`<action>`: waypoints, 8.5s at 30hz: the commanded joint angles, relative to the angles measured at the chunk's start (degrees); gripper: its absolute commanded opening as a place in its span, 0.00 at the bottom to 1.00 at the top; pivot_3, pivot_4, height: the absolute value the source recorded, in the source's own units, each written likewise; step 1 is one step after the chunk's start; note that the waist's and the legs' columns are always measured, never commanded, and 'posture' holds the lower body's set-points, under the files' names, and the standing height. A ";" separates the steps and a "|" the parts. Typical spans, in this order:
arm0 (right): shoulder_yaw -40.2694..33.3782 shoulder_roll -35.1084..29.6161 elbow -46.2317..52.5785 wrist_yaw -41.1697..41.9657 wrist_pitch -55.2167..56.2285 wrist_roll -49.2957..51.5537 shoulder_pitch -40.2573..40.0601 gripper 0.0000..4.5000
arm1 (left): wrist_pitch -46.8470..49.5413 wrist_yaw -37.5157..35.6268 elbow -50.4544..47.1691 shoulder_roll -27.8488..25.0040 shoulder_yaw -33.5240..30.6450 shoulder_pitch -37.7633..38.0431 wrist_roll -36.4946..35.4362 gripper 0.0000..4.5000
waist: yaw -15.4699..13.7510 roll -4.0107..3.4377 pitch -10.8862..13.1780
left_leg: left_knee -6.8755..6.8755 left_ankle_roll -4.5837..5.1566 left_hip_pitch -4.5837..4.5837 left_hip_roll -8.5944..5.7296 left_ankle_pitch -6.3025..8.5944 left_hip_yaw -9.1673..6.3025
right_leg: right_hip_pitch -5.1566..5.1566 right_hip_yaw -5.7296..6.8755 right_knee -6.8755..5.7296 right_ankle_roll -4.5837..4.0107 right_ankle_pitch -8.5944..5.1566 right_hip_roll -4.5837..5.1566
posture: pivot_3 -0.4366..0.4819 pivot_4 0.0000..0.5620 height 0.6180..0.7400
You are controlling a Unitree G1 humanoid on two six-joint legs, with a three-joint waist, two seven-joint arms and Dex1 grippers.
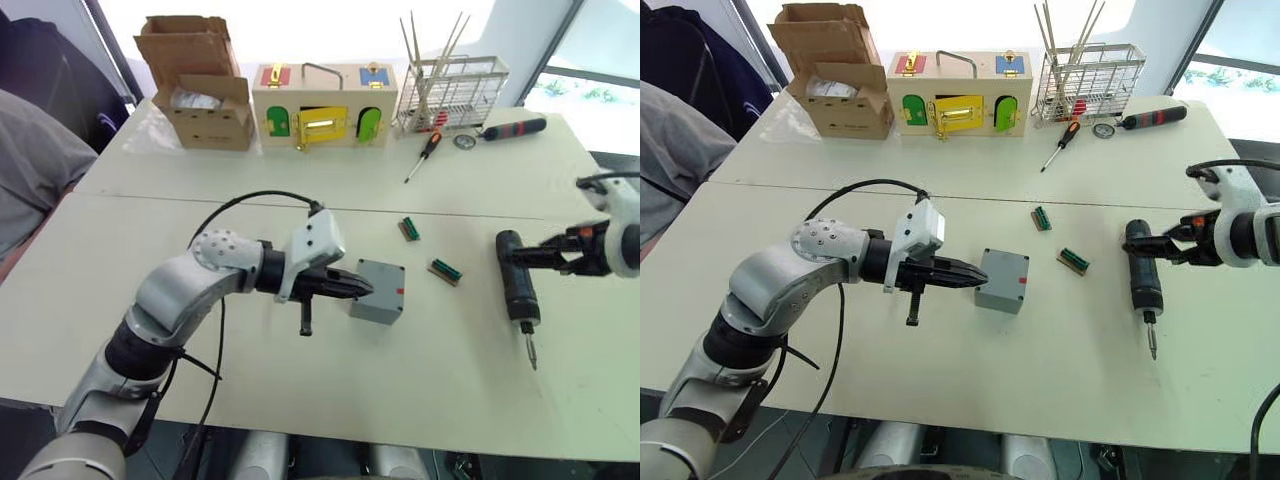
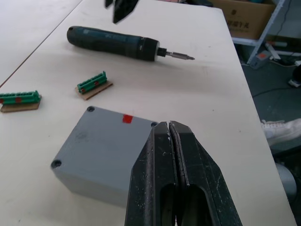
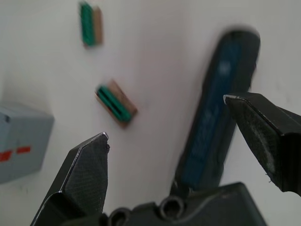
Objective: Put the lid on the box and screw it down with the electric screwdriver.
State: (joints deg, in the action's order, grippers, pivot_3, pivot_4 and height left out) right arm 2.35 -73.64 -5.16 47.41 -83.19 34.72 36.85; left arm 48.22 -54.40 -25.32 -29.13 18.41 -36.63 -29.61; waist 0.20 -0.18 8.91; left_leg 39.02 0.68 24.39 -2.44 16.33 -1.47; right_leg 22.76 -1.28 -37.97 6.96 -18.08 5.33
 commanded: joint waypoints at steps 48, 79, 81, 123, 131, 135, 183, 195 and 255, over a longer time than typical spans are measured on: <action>4.63 14.30 -38.37 -1.35 0.38 -15.51 30.67 0.41 | -1.65 9.92 -1.76 1.23 -1.59 4.74 0.49 0.00 | 0.53 -0.32 0.11 | -0.02 -0.30 0.04 -0.09 -0.17 0.23 | 0.19 -0.05 -0.02 0.01 0.00 0.10 | 0.48 0.27 1.00; -24.65 48.45 45.31 -23.50 34.10 2.11 -16.62 0.41 | 2.21 6.80 14.34 9.47 -5.61 -4.37 -1.59 0.00 | 0.78 -0.27 0.08 | -0.04 -0.39 0.08 -0.23 -0.23 0.07 | 0.58 -0.01 -1.02 0.06 0.02 0.13 | 0.48 0.27 1.00; -23.73 48.34 44.53 -23.53 36.17 1.83 -17.47 0.41 | 1.85 6.17 13.48 9.29 -4.28 -3.66 -1.08 0.00 | 0.85 -0.27 0.08 | -0.04 -0.39 0.08 -0.21 -0.23 0.07 | 0.58 -0.01 -1.02 0.06 0.01 0.11 | 0.48 0.27 1.00; -18.32 45.32 43.63 -24.87 43.72 1.28 -24.00 0.41 | -5.90 1.91 23.04 11.04 4.53 -2.87 10.39 0.00 | 0.45 -0.26 0.08 | -0.02 -0.39 0.07 -0.19 -0.23 -0.02 | 0.32 0.02 -0.46 0.06 0.01 0.05 | 0.48 0.27 1.00; -19.67 44.76 42.93 -25.96 44.21 1.85 -22.04 0.41 | -6.21 2.04 23.24 11.24 4.33 -2.68 10.80 0.00 | 0.46 -0.26 0.08 | -0.02 -0.39 0.07 -0.19 -0.23 -0.02 | 0.32 0.02 -0.45 0.06 0.01 0.05 | 0.48 0.27 1.00; -20.07 44.48 43.46 -26.29 43.40 2.65 -21.62 0.41 | -6.29 2.05 23.12 11.30 4.34 -2.49 10.85 0.00 | 0.45 -0.25 0.08 | -0.01 -0.39 0.07 -0.19 -0.23 -0.03 | 0.31 0.02 -0.45 0.06 0.01 0.05 | 0.48 0.27 1.00; -18.54 42.39 45.10 -29.11 42.49 6.58 -21.34 0.41 | -6.90 2.42 23.07 11.89 4.59 -1.85 11.19 0.00 | 0.46 -0.25 0.08 | -0.01 -0.39 0.06 -0.16 -0.23 -0.04 | 0.27 0.02 -0.40 0.06 0.01 0.02 | 0.48 0.27 1.00; -17.92 42.28 44.77 -28.93 43.02 6.59 -23.02 0.41 | -7.33 2.27 23.24 11.83 4.70 -1.74 11.62 0.00 | 0.48 -0.25 0.08 | -0.01 -0.39 0.06 -0.16 -0.23 -0.04 | 0.26 0.02 -0.38 0.06 0.01 0.02 | 0.48 0.27 1.00; -6.52 44.59 36.82 -22.53 54.32 -7.84 -34.98 0.41 | -5.40 3.42 20.85 11.56 4.44 -0.29 11.78 0.00 | 0.49 0.28 -0.32 | -0.36 0.01 -1.01 -0.09 0.01 -0.18 | -0.84 0.03 -0.01 0.06 -0.01 -0.08 | 0.48 0.27 1.00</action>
State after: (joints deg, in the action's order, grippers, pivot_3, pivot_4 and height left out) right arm -7.31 -28.30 34.63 23.51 -26.48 28.12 4.73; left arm 42.38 -51.04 -3.48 -17.34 22.80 -37.38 -18.00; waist 0.69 0.10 8.60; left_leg 38.65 0.69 23.39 -2.52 16.35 -1.65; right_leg 21.92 -1.25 -37.98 7.02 -18.09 5.25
